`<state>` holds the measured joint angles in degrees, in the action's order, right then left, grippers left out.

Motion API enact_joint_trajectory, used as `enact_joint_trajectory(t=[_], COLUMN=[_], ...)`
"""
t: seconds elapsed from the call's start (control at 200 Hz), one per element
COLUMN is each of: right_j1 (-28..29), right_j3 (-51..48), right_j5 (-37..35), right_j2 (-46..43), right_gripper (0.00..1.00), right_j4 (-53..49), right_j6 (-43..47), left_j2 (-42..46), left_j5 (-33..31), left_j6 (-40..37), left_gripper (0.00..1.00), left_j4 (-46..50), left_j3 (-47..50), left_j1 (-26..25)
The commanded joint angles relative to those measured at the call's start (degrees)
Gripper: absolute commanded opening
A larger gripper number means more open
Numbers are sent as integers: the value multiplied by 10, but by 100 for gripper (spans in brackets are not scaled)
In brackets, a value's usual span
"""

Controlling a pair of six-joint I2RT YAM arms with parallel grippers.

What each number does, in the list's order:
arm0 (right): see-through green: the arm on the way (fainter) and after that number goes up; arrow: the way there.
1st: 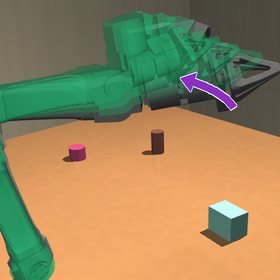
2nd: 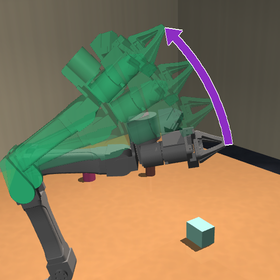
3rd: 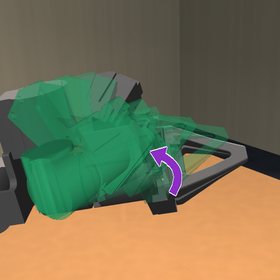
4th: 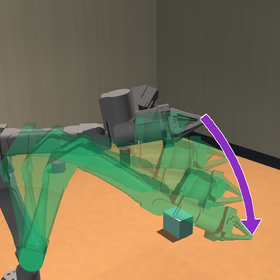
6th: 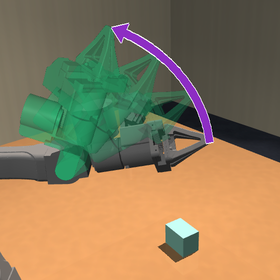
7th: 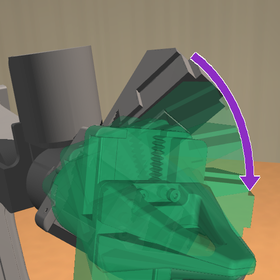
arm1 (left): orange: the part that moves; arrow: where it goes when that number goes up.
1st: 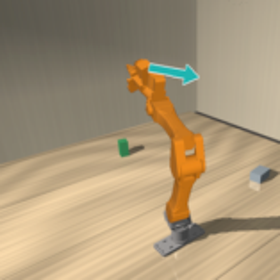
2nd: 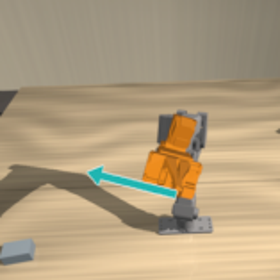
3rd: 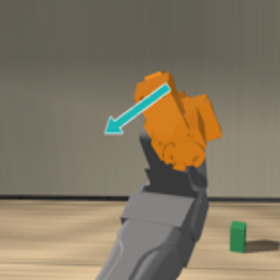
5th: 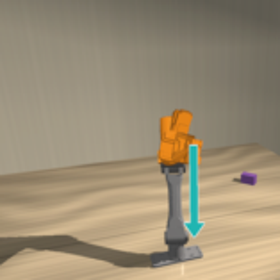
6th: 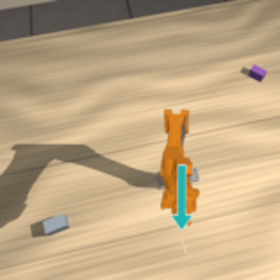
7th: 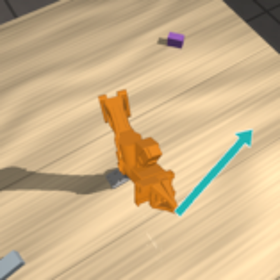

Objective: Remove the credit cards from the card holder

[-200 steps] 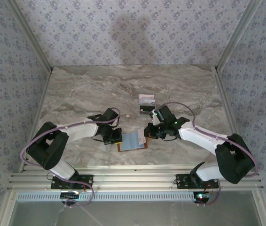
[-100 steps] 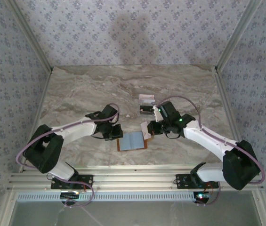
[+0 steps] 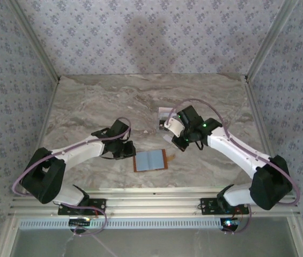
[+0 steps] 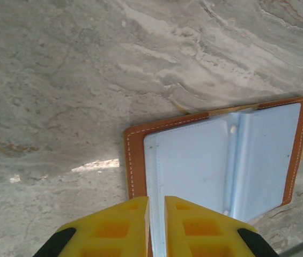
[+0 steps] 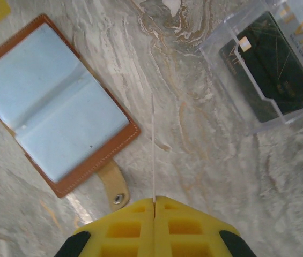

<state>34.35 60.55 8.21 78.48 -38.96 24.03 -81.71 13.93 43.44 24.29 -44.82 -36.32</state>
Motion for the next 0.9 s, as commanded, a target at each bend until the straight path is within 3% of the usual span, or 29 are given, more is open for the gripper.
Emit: enact_joint_trajectory(t=[0.0,0.39,0.894], right_j1=[-9,-50,-99], right_j3=[38,165,419], right_j5=[-25,-52,-51], right_j2=[23,99,302], right_gripper=[0,0,0], right_j4=[-62,-117,-200], right_j6=[128,282,386], left_j2=[27,44,57], left_j5=[-12,-9,-10], left_j6=[-19,-29,-28], left_gripper=[16,17,17], left_j4=[16,35,55], left_j3=[-1,4,10], left_j1=[7,23,33])
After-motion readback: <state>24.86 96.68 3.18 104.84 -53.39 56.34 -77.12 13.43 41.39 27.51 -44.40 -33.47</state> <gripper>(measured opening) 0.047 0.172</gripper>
